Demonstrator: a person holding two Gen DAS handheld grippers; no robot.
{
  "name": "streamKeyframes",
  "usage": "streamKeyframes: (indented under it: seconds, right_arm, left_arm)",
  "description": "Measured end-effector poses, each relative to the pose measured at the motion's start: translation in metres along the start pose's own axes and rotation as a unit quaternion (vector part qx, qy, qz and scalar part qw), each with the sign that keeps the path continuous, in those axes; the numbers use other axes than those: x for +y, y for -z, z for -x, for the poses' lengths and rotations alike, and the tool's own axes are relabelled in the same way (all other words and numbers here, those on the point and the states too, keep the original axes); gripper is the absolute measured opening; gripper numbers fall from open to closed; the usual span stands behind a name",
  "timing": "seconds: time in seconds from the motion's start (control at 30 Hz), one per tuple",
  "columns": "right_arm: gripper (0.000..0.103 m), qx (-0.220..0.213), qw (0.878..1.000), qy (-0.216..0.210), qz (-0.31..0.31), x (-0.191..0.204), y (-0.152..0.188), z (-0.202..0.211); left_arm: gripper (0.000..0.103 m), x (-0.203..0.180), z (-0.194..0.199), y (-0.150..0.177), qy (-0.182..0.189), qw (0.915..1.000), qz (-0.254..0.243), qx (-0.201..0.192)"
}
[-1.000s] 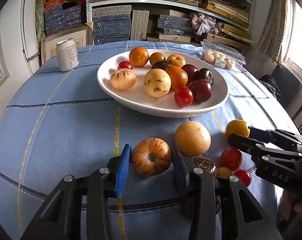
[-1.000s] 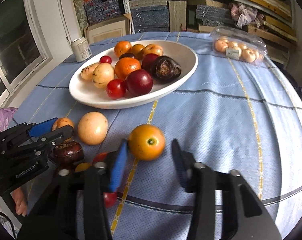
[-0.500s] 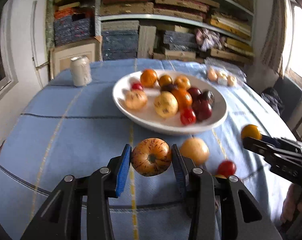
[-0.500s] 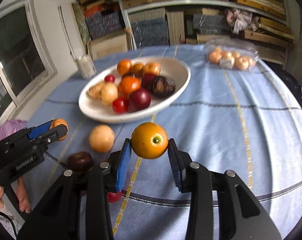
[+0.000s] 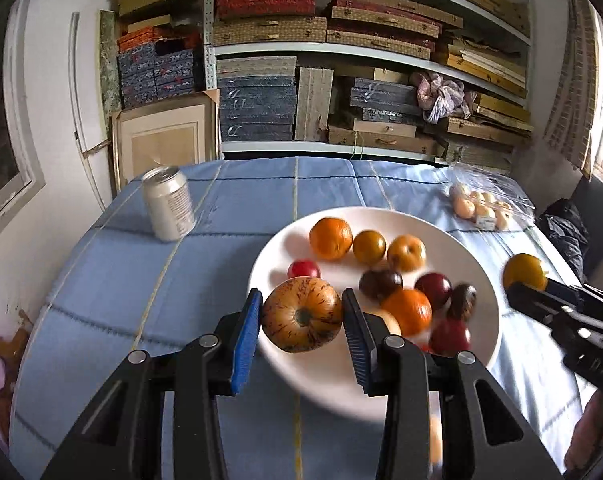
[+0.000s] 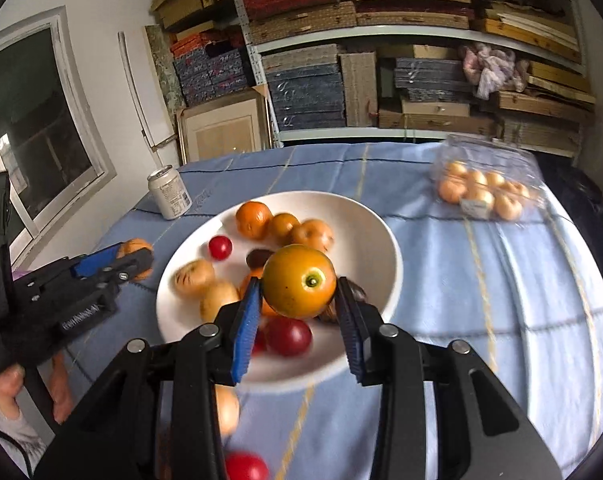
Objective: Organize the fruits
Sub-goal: 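Carry both fruits over the white plate and open both tools to release them, then withdraw both open tools from the plate back to the fruit pile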
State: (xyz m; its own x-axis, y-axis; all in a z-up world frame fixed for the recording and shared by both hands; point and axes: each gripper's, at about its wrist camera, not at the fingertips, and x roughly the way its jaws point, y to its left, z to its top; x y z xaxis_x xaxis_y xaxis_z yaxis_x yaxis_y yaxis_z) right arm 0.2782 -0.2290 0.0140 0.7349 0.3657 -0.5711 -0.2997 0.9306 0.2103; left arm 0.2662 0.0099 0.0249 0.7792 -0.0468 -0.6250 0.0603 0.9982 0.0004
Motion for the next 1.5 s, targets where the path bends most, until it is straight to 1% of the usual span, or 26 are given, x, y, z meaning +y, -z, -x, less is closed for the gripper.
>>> streamKeyframes:
  seconds: [0.13, 0.27, 0.33, 0.37, 0.4, 0.43, 0.5, 0.6, 0.7, 0.8, 0.9, 1.03, 1.1, 1.2, 1.23, 1.33, 1.47, 1.5]
  right_arm:
    - [0.037, 0.019, 1.0, 0.0, 0.015, 0.006, -0.016, -0.038]
    - [0.038, 0.039, 0.999, 0.0, 0.025, 0.008, -0.021, -0.067]
    - [0.047, 0.03, 0.999, 0.008, 0.028, 0.007, -0.018, -0.069]
    - [0.058, 0.023, 0.999, 0.011, 0.029, 0.007, -0.017, -0.068]
    - [0.062, 0.016, 0.999, 0.015, 0.027, 0.006, -0.017, -0.066]
    - [0.062, 0.007, 1.0, 0.018, 0.024, 0.004, -0.015, -0.061]
    - [0.062, 0.006, 1.0, 0.014, 0.022, 0.003, -0.014, -0.053]
    - [0.062, -0.004, 1.0, 0.015, 0.016, 0.001, -0.012, -0.033]
    - [0.062, -0.011, 1.0, 0.016, 0.005, -0.002, -0.003, -0.009]
    - [0.063, -0.018, 1.0, 0.011, -0.014, -0.006, 0.015, 0.019]
    - [0.064, -0.021, 0.999, 0.005, -0.027, -0.006, 0.039, 0.041]
    - [0.064, -0.016, 0.999, 0.005, -0.032, -0.004, 0.077, 0.061]
    - [0.064, -0.01, 1.0, 0.006, -0.028, -0.002, 0.093, 0.068]
    - [0.064, -0.011, 1.0, 0.01, -0.013, 0.005, 0.111, 0.078]
    - [0.064, -0.014, 1.0, 0.009, -0.009, 0.007, 0.115, 0.082]
    - [0.068, -0.019, 1.0, 0.009, -0.009, 0.008, 0.122, 0.089]
    - [0.069, -0.014, 1.0, 0.007, -0.012, 0.006, 0.123, 0.088]
    - [0.069, -0.013, 1.0, 0.006, -0.013, 0.006, 0.123, 0.087]
  left_arm:
    - [0.041, -0.007, -0.035, -0.012, 0.005, 0.9999, -0.002, 0.011]
    - [0.041, -0.007, -0.062, -0.009, 0.01, 0.9995, 0.009, 0.03]
    - [0.042, -0.003, -0.068, -0.005, 0.012, 0.9993, 0.017, 0.031]
    - [0.042, -0.002, -0.068, -0.004, 0.012, 0.9993, 0.019, 0.032]
    - [0.042, 0.0, -0.068, -0.003, 0.01, 0.9991, 0.021, 0.034]
    - [0.042, 0.001, -0.067, -0.003, 0.01, 0.9991, 0.022, 0.034]
    - [0.042, 0.004, -0.06, -0.003, 0.006, 0.9992, 0.024, 0.03]
    - [0.043, 0.006, -0.04, 0.0, 0.003, 0.9994, 0.025, 0.022]
    - [0.047, 0.008, -0.013, 0.008, -0.002, 0.9996, 0.025, 0.013]
    - [0.048, 0.008, 0.016, 0.025, 0.001, 0.9996, 0.027, 0.01]
    - [0.049, 0.001, 0.043, 0.05, 0.003, 0.9998, 0.016, 0.01]
    - [0.055, -0.013, 0.069, 0.086, 0.013, 0.9998, -0.003, 0.014]
    - [0.055, -0.022, 0.073, 0.102, 0.022, 0.9995, -0.013, 0.02]
    - [0.055, -0.035, 0.073, 0.117, 0.028, 0.9987, -0.031, 0.029]
    - [0.055, -0.039, 0.073, 0.12, 0.029, 0.9985, -0.036, 0.03]
    - [0.055, -0.048, 0.072, 0.121, 0.03, 0.9981, -0.047, 0.027]
    - [0.056, -0.053, 0.062, 0.121, 0.028, 0.9976, -0.053, 0.036]
    - [0.06, -0.053, 0.06, 0.123, 0.032, 0.9976, -0.051, 0.035]
